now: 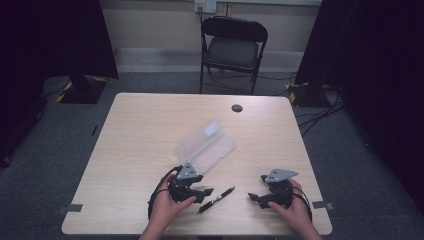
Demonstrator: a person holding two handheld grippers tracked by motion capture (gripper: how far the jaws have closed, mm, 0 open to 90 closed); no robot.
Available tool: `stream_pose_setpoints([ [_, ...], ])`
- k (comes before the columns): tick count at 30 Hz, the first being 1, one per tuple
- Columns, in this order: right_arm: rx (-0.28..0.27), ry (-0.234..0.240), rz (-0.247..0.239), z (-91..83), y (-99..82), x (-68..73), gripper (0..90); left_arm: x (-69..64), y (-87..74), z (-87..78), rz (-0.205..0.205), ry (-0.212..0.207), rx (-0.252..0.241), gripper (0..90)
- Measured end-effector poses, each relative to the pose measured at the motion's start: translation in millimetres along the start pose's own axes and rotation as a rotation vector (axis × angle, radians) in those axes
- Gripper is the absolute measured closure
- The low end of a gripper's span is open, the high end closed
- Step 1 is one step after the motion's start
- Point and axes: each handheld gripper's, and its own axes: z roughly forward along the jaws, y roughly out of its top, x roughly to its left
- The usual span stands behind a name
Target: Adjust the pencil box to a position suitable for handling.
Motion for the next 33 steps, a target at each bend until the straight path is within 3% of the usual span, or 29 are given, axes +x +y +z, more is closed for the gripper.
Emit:
stream_pose_setpoints([
  [5,0.0,0.0,0.001,0.0,0.0,0.1,14.1,-4.8,-3.0,3.9,0.018,-0.004,0.012,34.3],
  [33,-0.001,0.002,0.001,0.2,0.0,0.0,14.0,-19.5,-13.5,15.3,0.038,-0.032,0.051,31.5],
])
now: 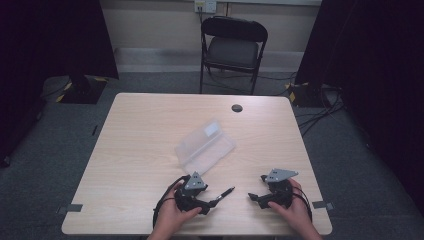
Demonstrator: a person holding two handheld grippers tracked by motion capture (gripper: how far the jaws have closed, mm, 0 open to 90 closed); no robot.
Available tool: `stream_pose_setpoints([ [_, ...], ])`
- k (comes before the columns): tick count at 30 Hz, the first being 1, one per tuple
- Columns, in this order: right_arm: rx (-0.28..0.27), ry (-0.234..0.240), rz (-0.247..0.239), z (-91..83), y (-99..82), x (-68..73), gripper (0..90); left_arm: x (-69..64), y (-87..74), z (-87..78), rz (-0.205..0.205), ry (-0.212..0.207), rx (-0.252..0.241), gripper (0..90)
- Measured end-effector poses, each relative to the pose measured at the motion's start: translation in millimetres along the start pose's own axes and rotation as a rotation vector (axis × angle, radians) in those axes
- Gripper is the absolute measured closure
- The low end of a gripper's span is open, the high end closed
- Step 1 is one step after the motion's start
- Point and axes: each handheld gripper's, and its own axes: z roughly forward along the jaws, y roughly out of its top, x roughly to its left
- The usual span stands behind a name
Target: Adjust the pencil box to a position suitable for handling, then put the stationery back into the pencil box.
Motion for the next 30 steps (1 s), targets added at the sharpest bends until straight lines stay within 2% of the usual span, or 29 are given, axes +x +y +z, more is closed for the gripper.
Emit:
stream_pose_setpoints([
  [2,0.0,0.0,0.0,0.0,0.0,0.0,14.0,-0.9,-0.9,1.8,-0.002,-0.01,-0.01,31.5],
  [8,0.0,0.001,-0.001,0.0,0.1,-0.1,14.0,-5.3,-4.1,5.1,-0.003,-0.023,0.002,31.1],
  [12,-0.001,0.0,-0.002,0.1,0.0,-0.1,14.0,-8.6,-5.5,8.0,0.013,-0.017,0.0,31.1],
  [15,-0.001,0.0,-0.002,0.1,0.0,-0.1,14.0,-11.2,-4.7,7.4,0.073,0.012,0.023,39.9],
  [19,-0.001,0.0,0.0,0.1,0.0,-0.1,14.0,-13.7,-5.3,7.1,0.104,0.032,0.029,44.1],
  [20,-0.001,0.0,0.0,0.0,0.0,-0.1,14.1,-12.6,-5.6,5.8,0.132,0.036,0.037,47.5],
  [23,0.0,0.001,0.0,0.0,0.0,-0.1,14.0,-13.3,-5.6,4.5,0.113,0.039,0.034,58.0],
  [24,-0.001,0.0,0.0,0.1,0.0,-0.1,14.0,-12.5,-5.3,3.6,0.122,0.038,0.042,60.8],
  [25,-0.001,0.0,0.0,0.1,0.0,-0.1,14.0,-12.5,-5.3,3.6,0.122,0.038,0.042,67.9],
  [26,-0.001,0.0,0.001,0.1,0.0,0.0,14.0,-12.6,-5.3,2.9,0.114,0.034,0.043,67.9],
  [27,0.0,0.0,0.0,0.0,0.1,-0.2,14.0,-11.5,-5.2,1.7,0.124,0.035,0.053,71.7],
  [28,-0.001,0.001,-0.002,0.2,0.1,-0.4,14.0,-12.2,-6.7,2.4,0.101,0.03,0.032,73.4],
  [30,0.001,0.005,-0.004,0.6,0.5,-0.8,14.1,-11.0,-7.5,1.1,0.089,0.025,0.033,76.5],
])
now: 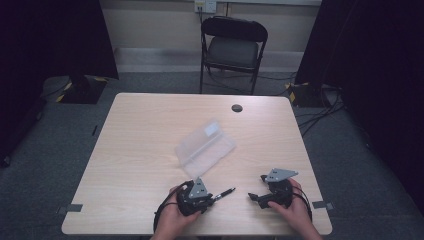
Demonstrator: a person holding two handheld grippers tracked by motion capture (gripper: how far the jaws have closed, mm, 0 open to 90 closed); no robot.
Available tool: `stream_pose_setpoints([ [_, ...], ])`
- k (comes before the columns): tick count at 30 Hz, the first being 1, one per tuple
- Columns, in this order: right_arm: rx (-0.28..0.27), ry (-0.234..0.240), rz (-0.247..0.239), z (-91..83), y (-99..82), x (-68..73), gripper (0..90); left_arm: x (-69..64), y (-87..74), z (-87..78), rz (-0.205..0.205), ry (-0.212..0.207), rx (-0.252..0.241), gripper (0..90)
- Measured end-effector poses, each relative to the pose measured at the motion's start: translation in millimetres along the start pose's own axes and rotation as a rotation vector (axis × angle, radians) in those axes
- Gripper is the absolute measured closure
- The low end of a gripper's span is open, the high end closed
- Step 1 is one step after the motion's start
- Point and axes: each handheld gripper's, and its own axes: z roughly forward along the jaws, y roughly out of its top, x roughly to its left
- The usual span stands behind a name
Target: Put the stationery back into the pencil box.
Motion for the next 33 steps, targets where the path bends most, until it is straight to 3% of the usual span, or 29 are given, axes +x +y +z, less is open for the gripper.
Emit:
stream_pose_setpoints([
  [3,-0.002,-0.001,-0.002,0.7,0.5,-0.5,14.1,-0.6,3.2,-1.0,0.017,0.004,0.034,76.9],
  [14,-0.001,-0.003,-0.002,0.6,0.6,-0.3,14.0,-1.4,5.3,0.3,-0.03,-0.008,0.029,77.5],
  [15,-0.001,-0.003,-0.002,0.6,0.6,-0.2,14.0,-0.3,5.8,-2.0,-0.018,-0.005,0.039,77.5],
  [18,-0.001,-0.003,-0.001,0.6,0.6,-0.3,14.0,1.8,7.3,-5.8,-0.024,-0.004,0.034,77.5],
  [19,-0.001,-0.003,-0.001,0.6,0.6,-0.3,14.0,1.8,7.4,-5.6,-0.039,-0.007,0.012,77.5],
  [29,0.0,-0.002,-0.001,0.6,0.6,-0.2,13.8,8.6,14.4,-15.8,-0.035,0.008,-0.019,77.5],
  [33,0.0,-0.002,-0.002,0.6,0.6,-0.3,13.8,10.6,17.3,-18.1,-0.051,0.011,-0.033,77.5],
])
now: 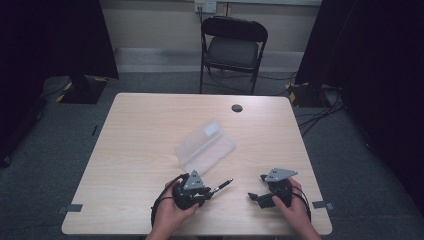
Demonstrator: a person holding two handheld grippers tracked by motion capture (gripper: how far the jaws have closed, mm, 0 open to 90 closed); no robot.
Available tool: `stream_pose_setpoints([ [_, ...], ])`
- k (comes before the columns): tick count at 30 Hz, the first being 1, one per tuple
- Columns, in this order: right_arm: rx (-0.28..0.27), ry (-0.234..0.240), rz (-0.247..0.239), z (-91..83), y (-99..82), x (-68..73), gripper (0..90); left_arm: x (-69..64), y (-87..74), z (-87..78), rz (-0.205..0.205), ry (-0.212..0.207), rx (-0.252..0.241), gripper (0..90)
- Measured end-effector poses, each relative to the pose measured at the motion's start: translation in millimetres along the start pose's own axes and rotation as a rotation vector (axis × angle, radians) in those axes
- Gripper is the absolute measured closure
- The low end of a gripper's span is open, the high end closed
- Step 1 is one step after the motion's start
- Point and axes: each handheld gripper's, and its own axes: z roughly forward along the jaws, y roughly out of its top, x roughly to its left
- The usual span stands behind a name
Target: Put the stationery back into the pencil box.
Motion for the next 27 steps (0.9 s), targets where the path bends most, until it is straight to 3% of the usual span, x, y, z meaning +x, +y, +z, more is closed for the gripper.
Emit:
stream_pose_setpoints([
  [9,0.001,-0.001,-0.002,0.0,0.0,-0.1,13.8,8.4,15.3,-5.2,-0.01,-0.002,-0.022,77.5],
  [27,0.001,-0.001,0.0,0.0,0.0,0.1,13.7,18.9,30.2,-0.8,-0.024,0.014,-0.038,77.5],
])
